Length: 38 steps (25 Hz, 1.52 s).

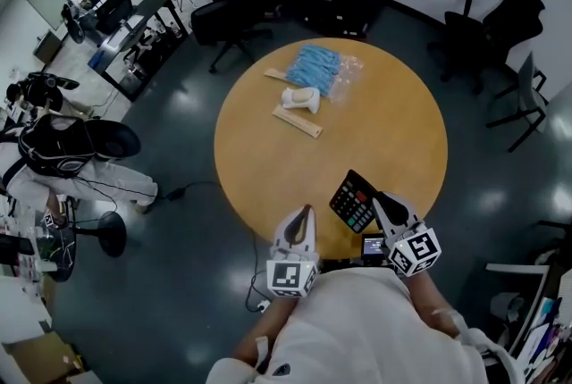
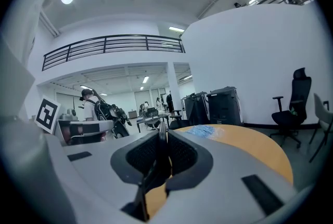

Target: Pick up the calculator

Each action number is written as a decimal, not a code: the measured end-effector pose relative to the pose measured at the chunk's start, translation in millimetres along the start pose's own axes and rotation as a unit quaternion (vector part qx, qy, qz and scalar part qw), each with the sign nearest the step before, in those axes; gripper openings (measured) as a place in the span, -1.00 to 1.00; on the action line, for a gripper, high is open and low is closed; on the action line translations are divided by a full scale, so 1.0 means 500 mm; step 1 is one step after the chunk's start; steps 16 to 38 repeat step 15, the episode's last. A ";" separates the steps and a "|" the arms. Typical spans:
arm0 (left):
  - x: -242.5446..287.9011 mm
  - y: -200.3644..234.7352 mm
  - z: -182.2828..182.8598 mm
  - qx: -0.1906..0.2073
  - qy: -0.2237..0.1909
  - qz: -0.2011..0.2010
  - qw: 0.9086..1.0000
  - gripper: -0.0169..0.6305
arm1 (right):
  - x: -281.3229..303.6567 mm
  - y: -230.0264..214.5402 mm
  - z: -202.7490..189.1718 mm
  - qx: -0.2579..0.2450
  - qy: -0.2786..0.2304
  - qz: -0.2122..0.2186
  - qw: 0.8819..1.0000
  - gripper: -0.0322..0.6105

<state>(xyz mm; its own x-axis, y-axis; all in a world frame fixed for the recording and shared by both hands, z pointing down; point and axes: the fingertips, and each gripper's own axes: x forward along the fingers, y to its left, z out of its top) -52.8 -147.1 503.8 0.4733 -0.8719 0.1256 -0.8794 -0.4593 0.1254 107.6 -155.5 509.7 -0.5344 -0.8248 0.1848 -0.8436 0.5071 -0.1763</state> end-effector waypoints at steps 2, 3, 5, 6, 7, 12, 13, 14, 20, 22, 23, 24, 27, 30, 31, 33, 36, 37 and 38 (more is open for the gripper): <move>-0.002 0.002 0.000 0.001 0.001 0.000 1.000 -0.93 | 0.002 0.003 0.001 -0.001 0.001 0.002 1.000 -0.72; -0.003 0.002 0.000 0.001 0.002 0.000 1.000 -0.93 | 0.003 0.005 0.002 -0.001 0.001 0.003 1.000 -0.72; -0.003 0.003 -0.001 0.001 0.003 0.001 1.000 -0.93 | 0.003 0.007 0.004 -0.003 0.002 0.004 1.000 -0.72; -0.004 0.003 -0.002 0.000 0.004 0.002 1.000 -0.93 | 0.003 0.007 0.005 -0.004 0.002 0.004 1.000 -0.73; -0.004 0.002 -0.004 -0.001 0.004 0.002 1.000 -0.93 | 0.002 0.007 0.004 -0.006 0.002 0.005 1.000 -0.72; -0.009 -0.006 -0.009 -0.001 0.004 -0.001 1.000 -0.93 | -0.007 0.009 -0.003 -0.005 0.002 0.006 1.000 -0.73; -0.009 -0.008 -0.009 -0.001 0.004 -0.001 1.000 -0.93 | -0.008 0.009 -0.004 -0.004 0.003 0.006 1.000 -0.73; -0.010 -0.009 -0.010 -0.001 0.004 -0.002 1.000 -0.93 | -0.009 0.009 -0.005 -0.003 0.003 0.006 1.000 -0.73; -0.010 -0.010 -0.010 -0.002 0.004 -0.002 1.000 -0.93 | -0.009 0.009 -0.006 -0.001 0.004 0.006 1.000 -0.73; -0.010 -0.010 -0.010 -0.002 0.004 -0.002 1.000 -0.93 | -0.009 0.009 -0.006 -0.001 0.004 0.006 1.000 -0.73; -0.010 -0.010 -0.010 -0.002 0.004 -0.002 1.000 -0.93 | -0.009 0.009 -0.006 -0.001 0.004 0.006 1.000 -0.73; -0.010 -0.010 -0.010 -0.002 0.004 -0.002 1.000 -0.93 | -0.009 0.009 -0.006 -0.001 0.004 0.006 1.000 -0.73; -0.010 -0.010 -0.010 -0.002 0.004 -0.002 1.000 -0.93 | -0.009 0.009 -0.006 -0.001 0.004 0.006 1.000 -0.73; -0.010 -0.010 -0.010 -0.002 0.004 -0.002 1.000 -0.93 | -0.009 0.009 -0.006 -0.001 0.004 0.006 1.000 -0.73; -0.010 -0.010 -0.010 -0.002 0.004 -0.002 1.000 -0.93 | -0.009 0.009 -0.006 -0.001 0.004 0.006 1.000 -0.73; -0.010 -0.010 -0.010 -0.002 0.004 -0.002 1.000 -0.93 | -0.009 0.009 -0.006 -0.001 0.004 0.006 1.000 -0.73; -0.010 -0.010 -0.010 -0.002 0.004 -0.002 1.000 -0.93 | -0.009 0.009 -0.006 -0.001 0.004 0.006 1.000 -0.73; -0.010 -0.010 -0.010 -0.002 0.004 -0.002 1.000 -0.93 | -0.009 0.009 -0.006 -0.001 0.004 0.006 1.000 -0.73; -0.010 -0.010 -0.010 -0.002 0.004 -0.002 1.000 -0.93 | -0.009 0.009 -0.006 -0.001 0.004 0.006 1.000 -0.73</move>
